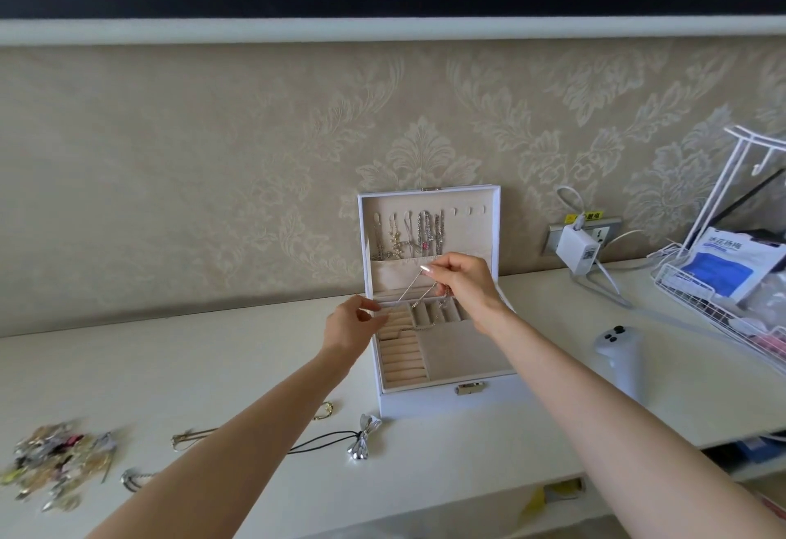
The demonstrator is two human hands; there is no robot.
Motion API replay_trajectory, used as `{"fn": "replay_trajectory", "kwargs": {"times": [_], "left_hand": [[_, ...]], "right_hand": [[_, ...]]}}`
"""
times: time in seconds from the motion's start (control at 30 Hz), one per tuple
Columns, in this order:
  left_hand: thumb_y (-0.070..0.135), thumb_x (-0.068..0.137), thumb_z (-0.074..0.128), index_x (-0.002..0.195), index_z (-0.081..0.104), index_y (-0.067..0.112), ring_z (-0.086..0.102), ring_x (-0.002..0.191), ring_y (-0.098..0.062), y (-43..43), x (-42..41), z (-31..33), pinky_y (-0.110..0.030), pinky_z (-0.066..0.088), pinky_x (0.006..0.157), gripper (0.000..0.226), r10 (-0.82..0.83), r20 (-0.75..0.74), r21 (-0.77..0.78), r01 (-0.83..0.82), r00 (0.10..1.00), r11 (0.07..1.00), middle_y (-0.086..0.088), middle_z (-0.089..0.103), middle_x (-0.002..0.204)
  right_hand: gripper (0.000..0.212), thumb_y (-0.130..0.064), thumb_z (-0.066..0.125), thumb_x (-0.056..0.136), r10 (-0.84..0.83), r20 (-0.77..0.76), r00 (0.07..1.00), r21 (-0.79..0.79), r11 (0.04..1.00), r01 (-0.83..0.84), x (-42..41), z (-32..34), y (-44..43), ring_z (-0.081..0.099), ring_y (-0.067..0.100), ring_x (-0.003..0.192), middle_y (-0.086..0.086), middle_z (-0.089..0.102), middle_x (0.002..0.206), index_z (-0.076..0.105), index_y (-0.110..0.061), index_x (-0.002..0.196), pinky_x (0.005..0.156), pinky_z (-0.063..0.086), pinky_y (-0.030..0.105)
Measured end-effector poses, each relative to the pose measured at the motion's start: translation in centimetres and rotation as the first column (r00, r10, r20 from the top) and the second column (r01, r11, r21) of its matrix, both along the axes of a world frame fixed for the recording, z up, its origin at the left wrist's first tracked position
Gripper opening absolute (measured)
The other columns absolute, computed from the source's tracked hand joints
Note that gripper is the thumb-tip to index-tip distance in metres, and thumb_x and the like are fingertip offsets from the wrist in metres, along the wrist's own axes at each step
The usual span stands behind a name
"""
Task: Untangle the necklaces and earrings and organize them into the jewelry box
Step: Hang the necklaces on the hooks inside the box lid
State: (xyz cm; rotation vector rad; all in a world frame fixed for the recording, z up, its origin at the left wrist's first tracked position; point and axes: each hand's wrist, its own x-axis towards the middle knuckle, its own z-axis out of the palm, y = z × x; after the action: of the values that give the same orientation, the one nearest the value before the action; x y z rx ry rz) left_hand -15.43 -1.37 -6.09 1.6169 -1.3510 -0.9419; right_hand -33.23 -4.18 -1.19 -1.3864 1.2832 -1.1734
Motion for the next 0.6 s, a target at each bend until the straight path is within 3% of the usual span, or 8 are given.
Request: {"fn": "replay_trajectory", "kwargs": {"times": [0.07, 0.17, 0.27, 0.33, 0.4, 0.47, 0.53, 0.6], "left_hand": [[0.024, 0.082, 0.070, 0.093, 0.066, 0.015, 0.043, 0.060, -0.011, 0.0, -0.2, 0.1, -0.018, 0.035, 0.053, 0.015, -0.053, 0.133, -0.004, 0.054, 0.990, 0.999, 0.004, 0.047, 0.064], [0.029, 0.081, 0.070, 0.087, 0.071, 0.014, 0.047, 0.071, -0.013, -0.2, -0.6, 0.1, -0.022, 0.034, 0.058, 0.017, -0.079, 0.352, -0.004, 0.086, 0.933, 0.996, 0.006, 0.050, 0.067], [0.038, 0.082, 0.067, 0.092, 0.071, 0.020, 0.055, 0.091, -0.017, -0.4, -0.8, 0.0, -0.025, 0.040, 0.067, 0.021, -0.075, 0.469, 0.018, 0.076, 0.880, 0.997, 0.001, 0.058, 0.096], [0.040, 0.081, 0.067, 0.102, 0.066, 0.025, 0.049, 0.108, -0.016, -0.2, -1.0, 0.3, -0.027, 0.042, 0.076, 0.026, -0.072, 0.535, 0.017, 0.074, 0.842, 0.997, 0.000, 0.049, 0.115], [0.032, 0.083, 0.066, 0.101, 0.063, 0.022, 0.048, 0.107, -0.017, 0.1, -1.6, 0.9, -0.027, 0.043, 0.076, 0.021, 0.012, 0.514, -0.146, 0.074, 0.858, 0.987, 0.001, 0.047, 0.111], [0.017, 0.084, 0.063, 0.091, 0.060, 0.018, 0.054, 0.092, -0.018, 0.4, -2.3, 1.7, -0.029, 0.045, 0.070, 0.008, 0.058, 0.389, -0.359, 0.093, 0.919, 0.929, 0.005, 0.055, 0.096], [0.011, 0.083, 0.062, 0.093, 0.056, 0.016, 0.056, 0.082, -0.015, 0.6, -3.2, 2.4, -0.033, 0.049, 0.072, 0.012, -0.039, 0.274, -0.372, 0.143, 0.961, 0.917, 0.010, 0.061, 0.089], [0.013, 0.081, 0.064, 0.098, 0.053, 0.013, 0.059, 0.080, -0.015, 0.6, -3.9, 2.6, -0.034, 0.050, 0.075, 0.020, -0.159, 0.158, -0.270, 0.198, 0.974, 0.942, 0.007, 0.066, 0.090]], "right_hand": [[0.004, -0.006, 0.065, 0.084, 0.001, -0.003, 1.000, -0.009, 1.000, -0.001, 0.0, 0.1, 0.0, 0.048, 0.010, 0.052, 0.004, 0.055, 0.060, 0.067, -0.005, 0.081, 0.053, 0.041, 0.016], [0.005, -0.004, 0.064, 0.085, 0.019, 0.016, 1.000, -0.006, 1.000, -0.019, 0.0, 0.3, 0.1, 0.047, 0.011, 0.051, 0.003, 0.055, 0.062, 0.067, -0.001, 0.087, 0.048, 0.040, 0.012], [0.006, -0.003, 0.065, 0.084, 0.048, 0.015, 0.999, -0.001, 0.999, -0.048, -0.1, 0.4, 0.2, 0.047, 0.012, 0.050, 0.004, 0.055, 0.062, 0.067, 0.000, 0.088, 0.048, 0.041, 0.011], [0.004, -0.004, 0.065, 0.084, 0.078, 0.001, 0.997, -0.001, 0.997, -0.078, 0.0, 0.5, 0.4, 0.048, 0.013, 0.050, 0.006, 0.054, 0.060, 0.066, -0.001, 0.087, 0.049, 0.041, 0.011], [0.008, -0.004, 0.065, 0.084, 0.098, -0.011, 0.995, 0.004, 0.995, -0.098, 0.1, 0.6, 0.5, 0.050, 0.013, 0.050, 0.004, 0.055, 0.059, 0.067, 0.001, 0.090, 0.049, 0.042, 0.012], [0.007, -0.005, 0.066, 0.084, 0.107, -0.005, 0.994, 0.015, 0.994, -0.106, 0.2, 0.7, 0.6, 0.053, 0.012, 0.050, 0.004, 0.057, 0.059, 0.067, -0.001, 0.090, 0.052, 0.045, 0.017], [0.004, -0.007, 0.066, 0.084, 0.109, 0.013, 0.994, 0.024, 0.994, -0.109, 0.4, 0.7, 0.6, 0.054, 0.012, 0.049, 0.005, 0.058, 0.058, 0.067, -0.005, 0.087, 0.055, 0.046, 0.022], [0.003, -0.006, 0.066, 0.084, 0.103, 0.030, 0.994, 0.031, 0.994, -0.104, 0.5, 0.7, 0.5, 0.056, 0.011, 0.051, 0.006, 0.061, 0.061, 0.067, -0.005, 0.087, 0.055, 0.047, 0.022]]}}
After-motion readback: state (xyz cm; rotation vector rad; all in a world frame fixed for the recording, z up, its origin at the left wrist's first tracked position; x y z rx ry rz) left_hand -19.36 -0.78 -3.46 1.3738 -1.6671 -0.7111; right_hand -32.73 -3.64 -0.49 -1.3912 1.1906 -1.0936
